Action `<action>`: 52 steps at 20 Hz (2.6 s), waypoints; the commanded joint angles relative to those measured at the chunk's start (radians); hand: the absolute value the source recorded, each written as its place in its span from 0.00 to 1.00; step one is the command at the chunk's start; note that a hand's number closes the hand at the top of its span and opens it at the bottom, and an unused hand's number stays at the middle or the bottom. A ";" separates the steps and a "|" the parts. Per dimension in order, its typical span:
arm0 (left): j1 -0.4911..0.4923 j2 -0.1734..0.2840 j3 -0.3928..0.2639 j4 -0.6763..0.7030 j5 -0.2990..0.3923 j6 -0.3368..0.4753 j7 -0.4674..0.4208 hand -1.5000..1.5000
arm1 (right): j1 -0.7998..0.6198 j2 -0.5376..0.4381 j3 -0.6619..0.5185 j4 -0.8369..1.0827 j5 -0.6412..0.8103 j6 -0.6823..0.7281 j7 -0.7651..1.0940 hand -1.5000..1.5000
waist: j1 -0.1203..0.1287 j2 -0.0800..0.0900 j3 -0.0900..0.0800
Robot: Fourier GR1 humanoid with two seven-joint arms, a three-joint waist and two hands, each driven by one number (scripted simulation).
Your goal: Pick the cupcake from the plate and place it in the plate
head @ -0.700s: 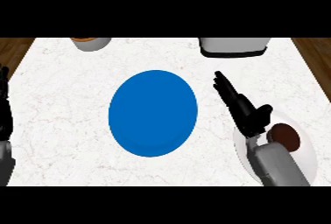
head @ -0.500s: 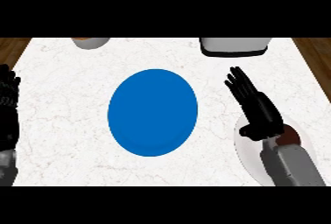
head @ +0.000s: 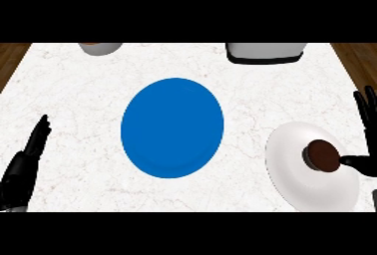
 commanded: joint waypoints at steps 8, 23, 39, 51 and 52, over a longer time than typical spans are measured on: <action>0.030 0.002 0.008 -0.012 -0.029 -0.063 -0.014 0.50 | 0.232 -0.229 -0.193 0.007 -0.121 0.372 -0.015 0.00 | 0.033 0.003 -0.002; 0.005 -0.022 0.012 -0.013 -0.070 -0.088 0.032 0.50 | 0.125 -0.405 -0.031 0.050 0.380 0.409 0.058 0.00 | 0.046 0.006 -0.001; -0.038 -0.071 0.079 0.028 -0.101 -0.127 0.009 0.50 | -0.096 -0.422 0.229 0.424 0.910 0.434 -0.250 0.00 | 0.050 0.009 0.000; 0.014 -0.130 0.131 0.053 -0.164 -0.191 -0.051 0.50 | -0.206 -0.355 0.266 0.569 1.029 0.457 -0.336 0.00 | 0.042 0.006 -0.001; 0.021 -0.150 0.104 -0.031 -0.172 -0.169 0.026 0.50 | -0.176 -0.320 0.305 0.552 1.061 0.411 -0.325 0.00 | 0.043 0.005 -0.001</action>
